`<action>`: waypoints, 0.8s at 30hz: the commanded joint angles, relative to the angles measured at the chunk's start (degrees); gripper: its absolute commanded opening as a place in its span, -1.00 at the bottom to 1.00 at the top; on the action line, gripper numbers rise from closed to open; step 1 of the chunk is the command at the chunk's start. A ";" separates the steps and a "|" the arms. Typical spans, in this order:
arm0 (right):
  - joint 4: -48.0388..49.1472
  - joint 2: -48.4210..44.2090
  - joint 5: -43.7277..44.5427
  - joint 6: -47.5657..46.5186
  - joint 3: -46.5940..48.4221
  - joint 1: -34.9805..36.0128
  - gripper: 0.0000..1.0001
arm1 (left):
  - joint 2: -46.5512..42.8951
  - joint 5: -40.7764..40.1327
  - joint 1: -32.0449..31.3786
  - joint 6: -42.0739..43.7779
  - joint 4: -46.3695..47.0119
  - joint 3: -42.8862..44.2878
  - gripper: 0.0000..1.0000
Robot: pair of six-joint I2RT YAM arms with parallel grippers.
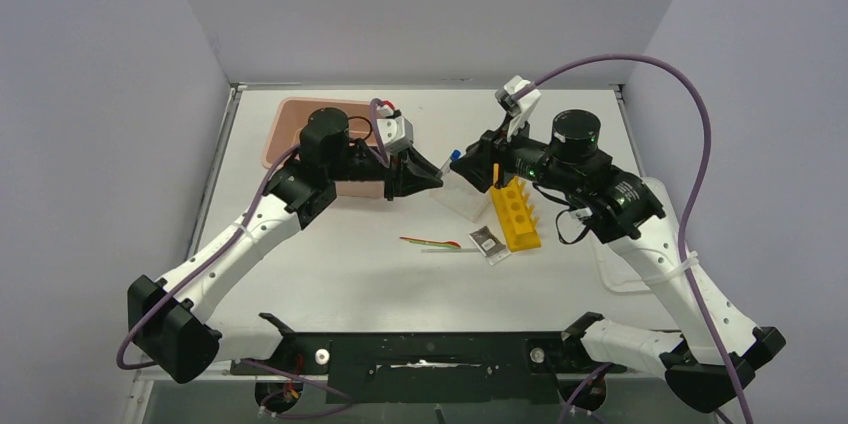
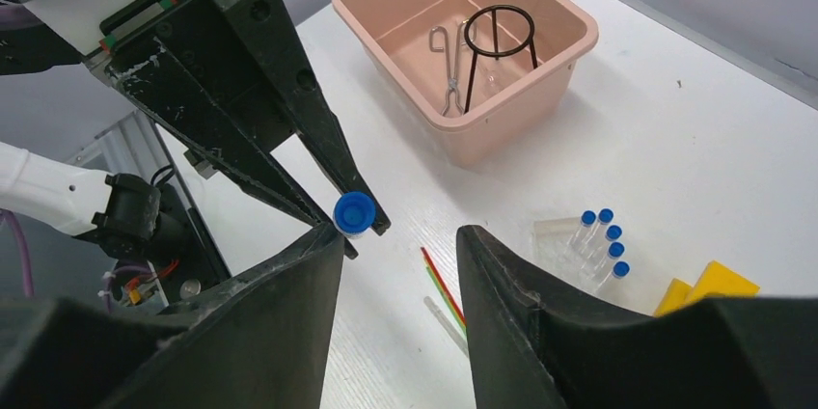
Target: Organize the chemistry lab equipment
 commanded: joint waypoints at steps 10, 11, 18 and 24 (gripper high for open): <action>6.40 0.37 -2.66 0.15 1.85 -0.37 -0.18 | -0.43 1.88 -0.52 1.90 -1.43 1.22 -1.00; 6.53 0.35 -2.74 0.18 1.85 -0.40 -0.18 | -0.47 1.76 -0.57 1.90 -1.40 1.24 -1.00; 6.94 0.67 -3.11 0.17 1.52 -0.43 -0.54 | -1.00 1.31 -0.59 1.82 -1.26 0.80 -1.00; 7.17 0.31 -2.99 0.54 1.15 -0.44 -0.66 | -1.75 -1.42 -0.54 0.09 1.14 -0.31 -0.75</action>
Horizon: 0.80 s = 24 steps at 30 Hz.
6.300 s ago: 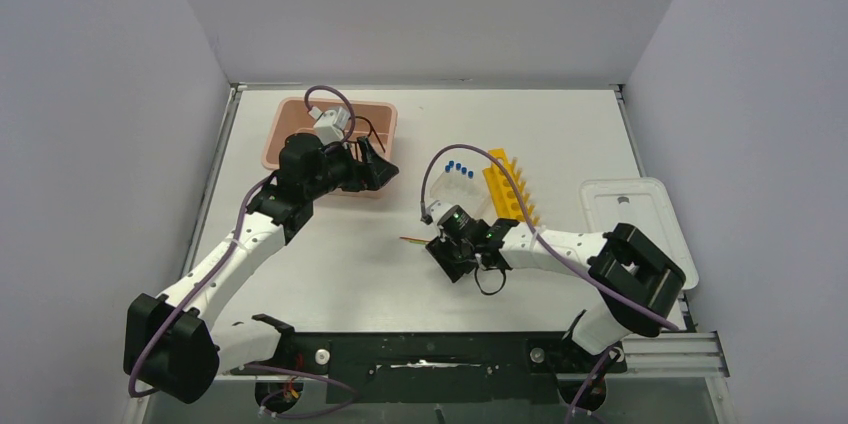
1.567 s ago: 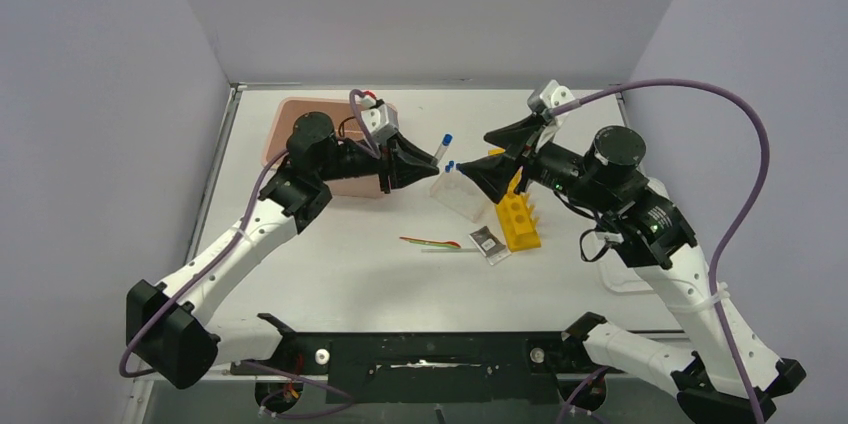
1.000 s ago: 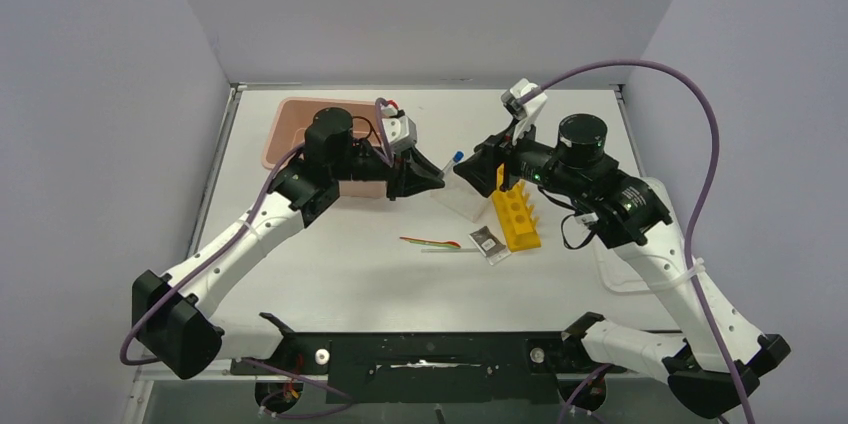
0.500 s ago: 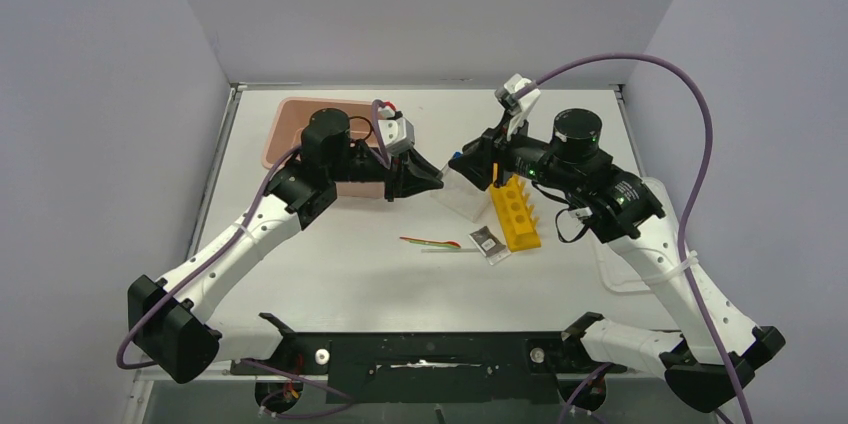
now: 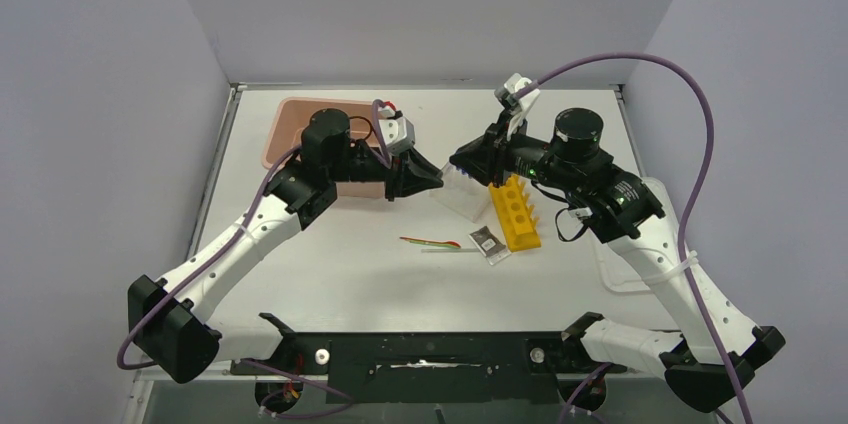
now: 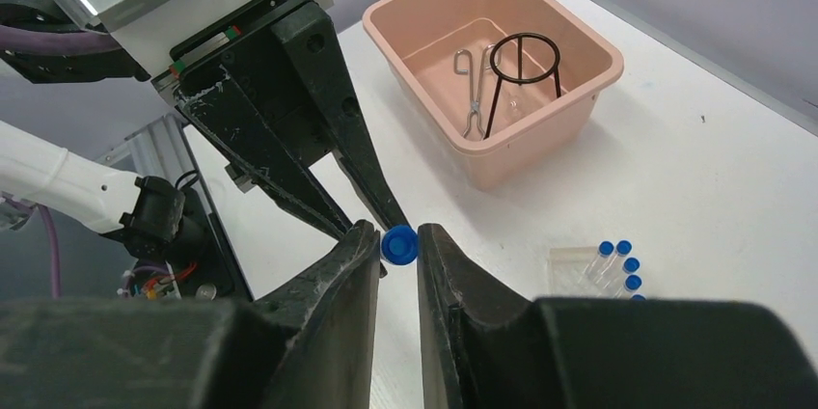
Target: Organize the chemistry lab equipment
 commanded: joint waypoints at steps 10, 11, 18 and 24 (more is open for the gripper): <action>3.80 2.75 3.73 -0.59 2.43 -1.94 -0.73 | -7.28 -19.67 0.33 -19.18 21.10 -11.59 0.45; 3.74 3.35 4.67 -0.95 2.69 -2.26 -0.73 | -8.29 -22.39 0.72 -21.16 21.27 -12.73 0.46; 1.58 8.58 20.43 -5.52 0.88 -2.97 -0.79 | -10.32 -34.36 6.72 -35.05 20.76 -18.49 0.50; 5.55 11.28 32.54 -9.25 -6.54 -2.99 -0.84 | -7.13 -34.27 11.48 -40.45 22.09 -20.44 0.50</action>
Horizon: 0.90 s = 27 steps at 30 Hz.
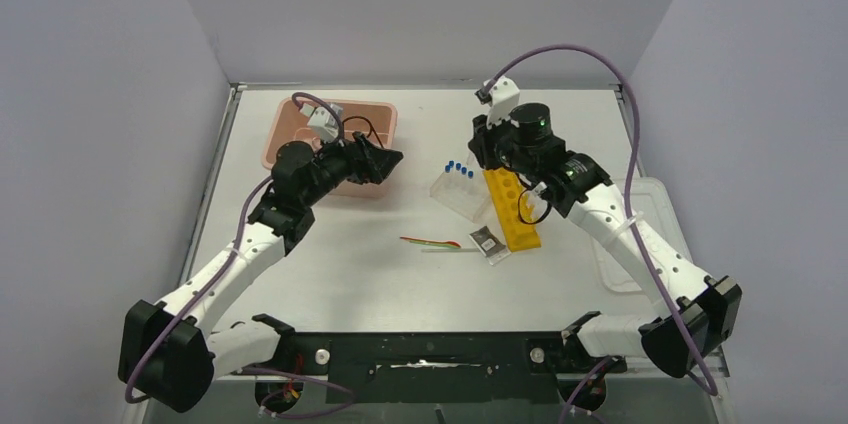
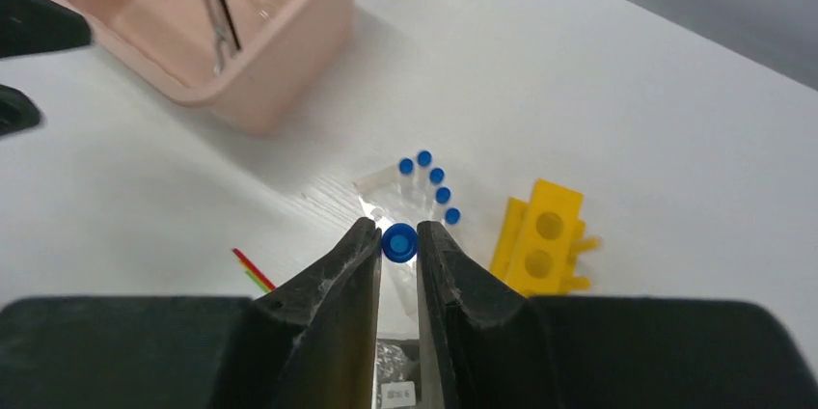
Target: Organize the chemistry lab equipment
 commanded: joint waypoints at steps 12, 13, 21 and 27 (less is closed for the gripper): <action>17.60 3.39 11.24 -1.78 -17.32 -1.44 -0.85 | 4.35 -1.61 2.44 -5.40 7.35 -0.92 0.50; 18.40 3.81 10.95 -1.50 -17.55 -1.47 -0.86 | 4.50 -1.54 2.55 -5.30 7.44 -1.11 0.50; 24.62 5.59 10.38 -1.27 -20.80 -2.52 -0.91 | 4.80 -0.80 2.99 -5.45 9.14 -2.17 0.50; 27.54 6.77 8.62 -0.76 -22.42 -3.90 -0.91 | 3.94 -1.89 3.23 -5.06 9.62 -3.26 0.49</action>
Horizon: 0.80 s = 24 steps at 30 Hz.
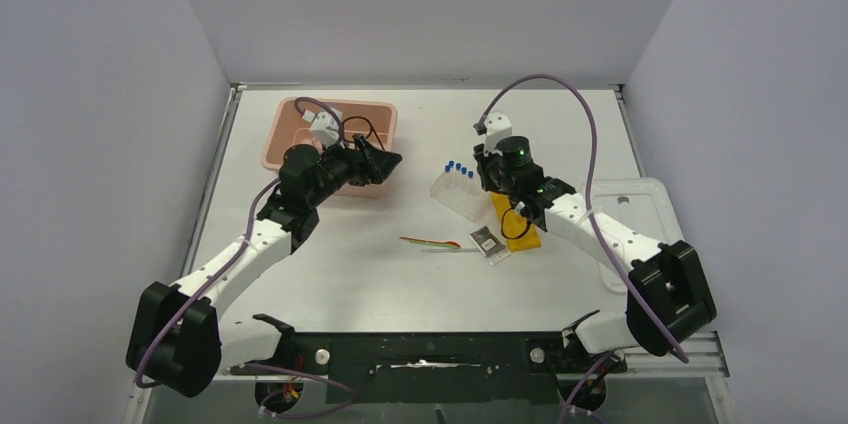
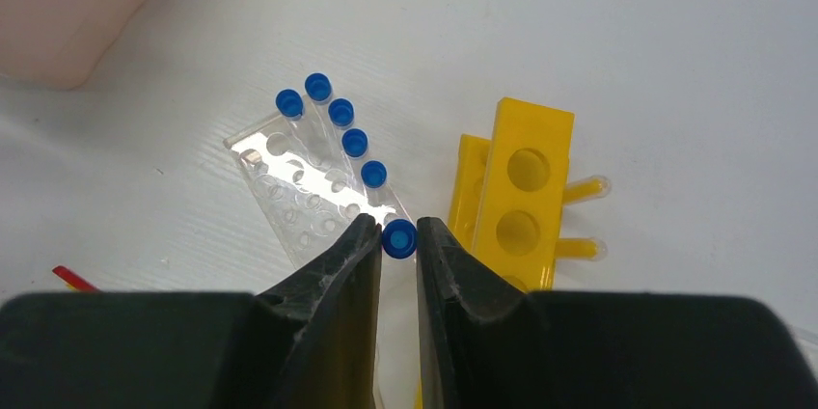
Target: Organize the chemistry lab equipment
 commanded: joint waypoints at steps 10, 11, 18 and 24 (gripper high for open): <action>8.87 2.28 -2.46 1.91 -1.93 -1.85 -0.91 | -0.42 -0.38 0.84 0.76 4.28 0.21 0.49; 9.20 2.45 -2.55 1.91 -1.93 -1.95 -0.91 | -0.37 -0.22 0.83 0.74 4.32 0.13 0.49; 9.84 4.57 -3.57 1.93 -1.14 -2.24 -0.91 | -0.39 0.28 1.00 0.74 4.29 0.16 0.49; 10.38 5.62 -3.83 2.11 -1.23 -2.26 -0.91 | -0.67 0.20 1.09 0.91 4.04 0.08 0.49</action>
